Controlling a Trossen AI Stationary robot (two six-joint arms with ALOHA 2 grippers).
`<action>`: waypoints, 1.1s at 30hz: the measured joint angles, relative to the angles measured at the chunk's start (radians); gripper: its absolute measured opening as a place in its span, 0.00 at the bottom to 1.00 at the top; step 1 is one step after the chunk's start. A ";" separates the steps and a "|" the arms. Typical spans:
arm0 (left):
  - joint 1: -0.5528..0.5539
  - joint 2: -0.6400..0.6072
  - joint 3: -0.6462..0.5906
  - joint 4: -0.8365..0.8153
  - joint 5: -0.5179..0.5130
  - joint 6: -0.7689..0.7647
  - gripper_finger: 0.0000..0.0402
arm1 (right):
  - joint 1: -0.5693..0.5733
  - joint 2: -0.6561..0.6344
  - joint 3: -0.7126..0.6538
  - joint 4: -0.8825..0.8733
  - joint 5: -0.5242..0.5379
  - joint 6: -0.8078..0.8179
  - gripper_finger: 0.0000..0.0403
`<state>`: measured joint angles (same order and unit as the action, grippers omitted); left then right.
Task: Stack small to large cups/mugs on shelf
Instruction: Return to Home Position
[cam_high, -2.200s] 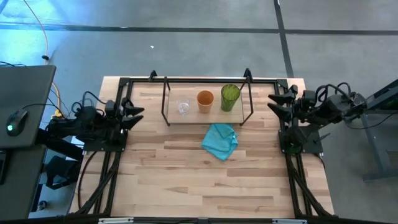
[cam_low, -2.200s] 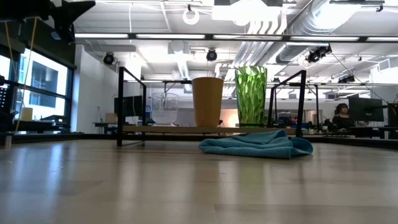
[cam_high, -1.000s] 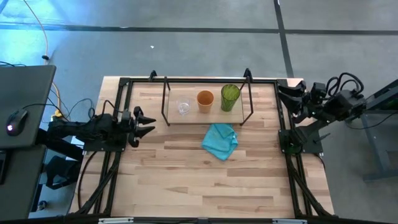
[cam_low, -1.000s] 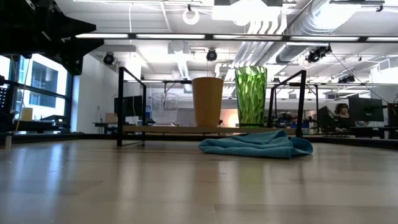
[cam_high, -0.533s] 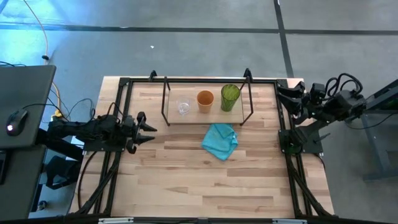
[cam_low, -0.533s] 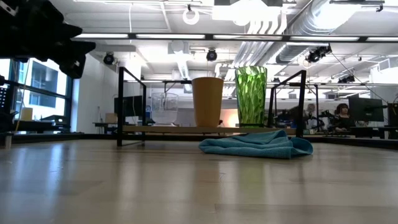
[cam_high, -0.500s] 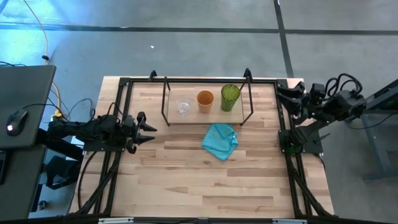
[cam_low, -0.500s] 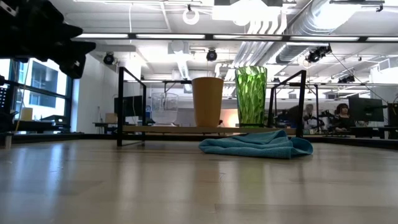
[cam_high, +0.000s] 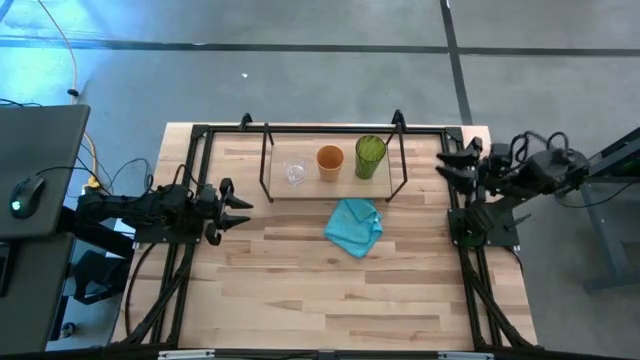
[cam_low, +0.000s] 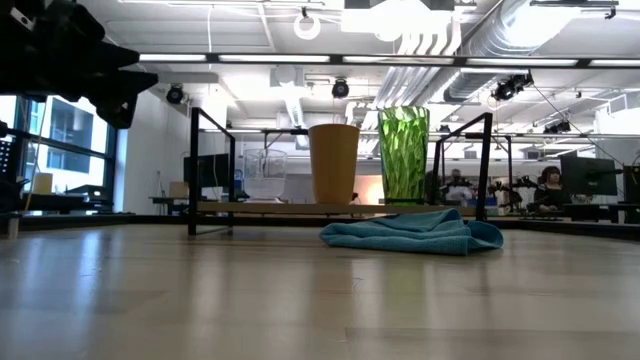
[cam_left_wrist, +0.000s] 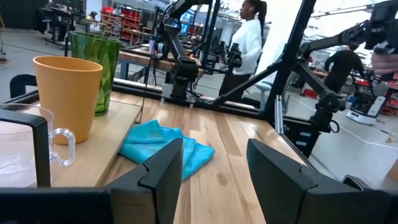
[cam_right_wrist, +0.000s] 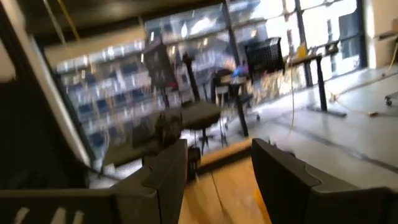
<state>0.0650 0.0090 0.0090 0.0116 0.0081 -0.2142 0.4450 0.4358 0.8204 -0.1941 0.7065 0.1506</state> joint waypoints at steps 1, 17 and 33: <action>0.000 0.000 0.000 0.000 0.000 0.000 0.42 | 0.000 0.000 0.000 -0.038 -0.011 0.016 0.43; 0.000 0.000 0.000 0.001 0.000 0.000 0.42 | 0.000 0.001 -0.001 -0.543 -0.209 0.227 0.43; 0.000 0.000 0.000 0.001 0.000 0.000 0.42 | 0.000 -0.081 -0.058 -0.386 -0.476 -0.065 0.43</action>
<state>0.0650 0.0090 0.0090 0.0128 0.0078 -0.2146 0.4452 0.3547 0.7625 -0.5806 0.2301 0.0860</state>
